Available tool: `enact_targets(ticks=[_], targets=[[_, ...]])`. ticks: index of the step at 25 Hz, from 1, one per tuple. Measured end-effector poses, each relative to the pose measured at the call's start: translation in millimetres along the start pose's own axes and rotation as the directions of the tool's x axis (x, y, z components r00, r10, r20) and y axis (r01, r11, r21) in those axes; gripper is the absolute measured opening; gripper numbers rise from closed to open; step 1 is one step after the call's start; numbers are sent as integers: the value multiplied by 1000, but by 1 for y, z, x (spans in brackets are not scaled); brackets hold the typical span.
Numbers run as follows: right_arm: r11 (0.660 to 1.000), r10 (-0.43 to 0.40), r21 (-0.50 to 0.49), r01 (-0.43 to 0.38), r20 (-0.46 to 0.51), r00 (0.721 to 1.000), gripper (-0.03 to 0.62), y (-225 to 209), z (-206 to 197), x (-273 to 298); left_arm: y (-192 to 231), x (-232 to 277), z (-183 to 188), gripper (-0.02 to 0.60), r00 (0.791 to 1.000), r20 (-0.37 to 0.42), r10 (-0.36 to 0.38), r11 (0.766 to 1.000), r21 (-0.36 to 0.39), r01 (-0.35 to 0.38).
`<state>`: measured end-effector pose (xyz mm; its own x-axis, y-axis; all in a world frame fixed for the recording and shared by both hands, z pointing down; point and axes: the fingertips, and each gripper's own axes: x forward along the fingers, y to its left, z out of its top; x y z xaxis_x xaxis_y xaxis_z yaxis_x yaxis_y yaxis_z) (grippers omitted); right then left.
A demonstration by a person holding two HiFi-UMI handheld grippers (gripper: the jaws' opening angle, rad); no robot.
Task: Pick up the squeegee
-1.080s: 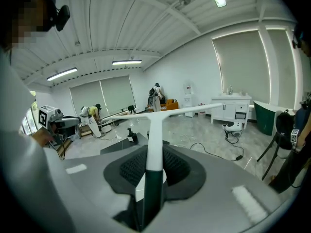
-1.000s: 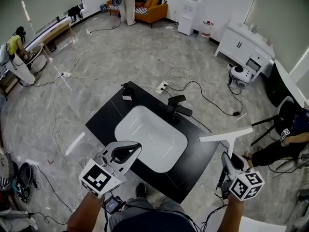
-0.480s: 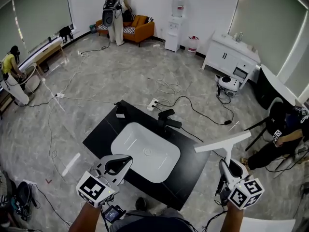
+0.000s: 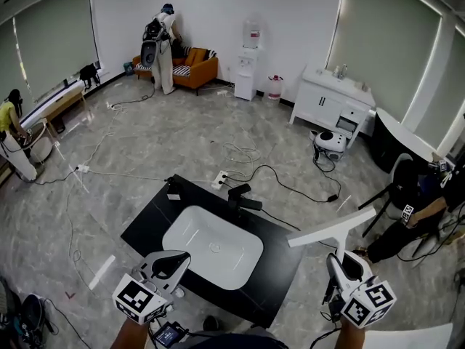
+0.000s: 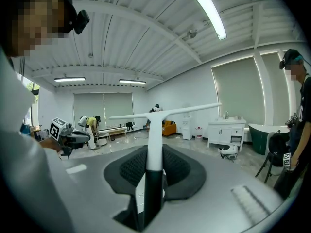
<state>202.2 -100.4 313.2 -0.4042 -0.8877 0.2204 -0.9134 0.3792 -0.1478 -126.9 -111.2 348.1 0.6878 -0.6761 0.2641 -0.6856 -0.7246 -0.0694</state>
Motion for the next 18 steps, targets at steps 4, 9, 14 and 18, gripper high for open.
enact_targets(ticks=[4, 9, 14, 18], targets=[[1000, -10, -2, 10, 15, 1000, 97, 1, 5, -12, -2, -4, 3, 6, 1000, 5, -2, 1000, 2, 2], [1000, -20, 2, 20, 8, 1000, 97, 1, 1, -17, -5, -4, 1, 6, 1000, 2, -13, 1000, -2, 13], [1000, -24, 7, 24, -1, 1000, 97, 2, -1, -17, -6, -4, -3, 6, 1000, -3, -17, 1000, -10, 17], [1000, -27, 9, 27, -6, 1000, 97, -1, -3, -17, -5, -3, -5, 6, 1000, -9, -18, 1000, -9, 18]])
